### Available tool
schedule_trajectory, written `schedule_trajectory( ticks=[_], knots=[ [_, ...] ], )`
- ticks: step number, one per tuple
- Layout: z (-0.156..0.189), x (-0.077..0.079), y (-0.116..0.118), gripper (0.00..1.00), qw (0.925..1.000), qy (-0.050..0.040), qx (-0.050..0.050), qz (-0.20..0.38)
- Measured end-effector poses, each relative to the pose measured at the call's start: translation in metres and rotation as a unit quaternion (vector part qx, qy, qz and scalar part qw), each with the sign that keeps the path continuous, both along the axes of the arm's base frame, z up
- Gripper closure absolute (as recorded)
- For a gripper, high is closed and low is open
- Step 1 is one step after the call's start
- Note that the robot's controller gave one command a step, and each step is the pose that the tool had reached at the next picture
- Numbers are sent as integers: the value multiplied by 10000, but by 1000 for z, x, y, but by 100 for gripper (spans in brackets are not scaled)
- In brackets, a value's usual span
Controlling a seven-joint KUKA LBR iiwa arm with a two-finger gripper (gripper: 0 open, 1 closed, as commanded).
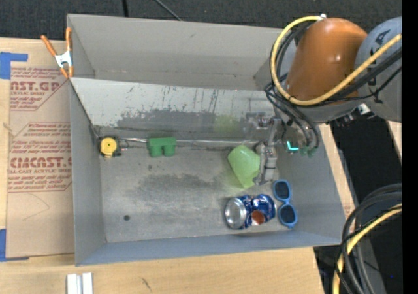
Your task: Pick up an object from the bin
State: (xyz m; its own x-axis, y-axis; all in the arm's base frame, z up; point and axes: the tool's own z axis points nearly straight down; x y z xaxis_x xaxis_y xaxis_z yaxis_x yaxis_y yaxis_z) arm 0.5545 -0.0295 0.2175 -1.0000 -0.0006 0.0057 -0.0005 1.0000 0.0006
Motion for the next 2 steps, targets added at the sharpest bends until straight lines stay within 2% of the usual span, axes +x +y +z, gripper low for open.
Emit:
schedule_trajectory(
  ticks=[1,2],
  knots=[
    [-99,-51,-32,0,9997,19,0,227],
    [-146,-68,-27,0,9775,-114,-8,2106]
  ],
)
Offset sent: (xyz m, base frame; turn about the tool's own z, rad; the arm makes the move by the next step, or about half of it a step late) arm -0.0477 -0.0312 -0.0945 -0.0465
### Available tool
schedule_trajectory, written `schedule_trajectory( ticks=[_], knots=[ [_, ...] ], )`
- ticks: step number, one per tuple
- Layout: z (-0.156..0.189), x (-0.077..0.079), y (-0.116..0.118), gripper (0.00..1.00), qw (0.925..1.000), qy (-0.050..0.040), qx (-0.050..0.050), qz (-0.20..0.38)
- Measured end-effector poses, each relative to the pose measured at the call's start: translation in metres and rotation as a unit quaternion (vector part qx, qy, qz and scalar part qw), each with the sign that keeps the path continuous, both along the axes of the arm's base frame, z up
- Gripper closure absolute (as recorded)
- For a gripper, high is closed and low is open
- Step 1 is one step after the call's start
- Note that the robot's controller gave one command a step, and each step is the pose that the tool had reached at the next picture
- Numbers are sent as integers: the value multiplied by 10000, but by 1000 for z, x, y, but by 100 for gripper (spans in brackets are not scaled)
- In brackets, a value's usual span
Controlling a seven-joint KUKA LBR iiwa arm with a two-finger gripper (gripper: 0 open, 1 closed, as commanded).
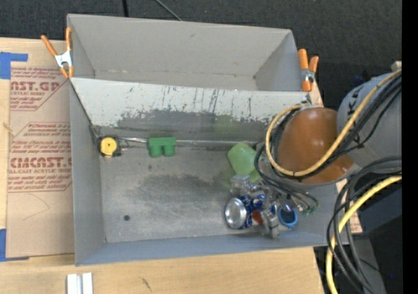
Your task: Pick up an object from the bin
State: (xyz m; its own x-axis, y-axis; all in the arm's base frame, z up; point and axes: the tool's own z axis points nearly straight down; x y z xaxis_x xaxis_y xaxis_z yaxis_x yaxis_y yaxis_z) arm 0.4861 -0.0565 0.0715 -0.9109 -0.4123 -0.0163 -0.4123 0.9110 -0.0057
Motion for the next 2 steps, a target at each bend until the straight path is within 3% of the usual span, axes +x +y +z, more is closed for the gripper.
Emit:
schedule_trajectory(
  ticks=[1,2],
  knots=[
    [-1,-4,0,100,10000,81,-3,-7],
    [166,21,1,100,9998,34,-12,207]
  ],
)
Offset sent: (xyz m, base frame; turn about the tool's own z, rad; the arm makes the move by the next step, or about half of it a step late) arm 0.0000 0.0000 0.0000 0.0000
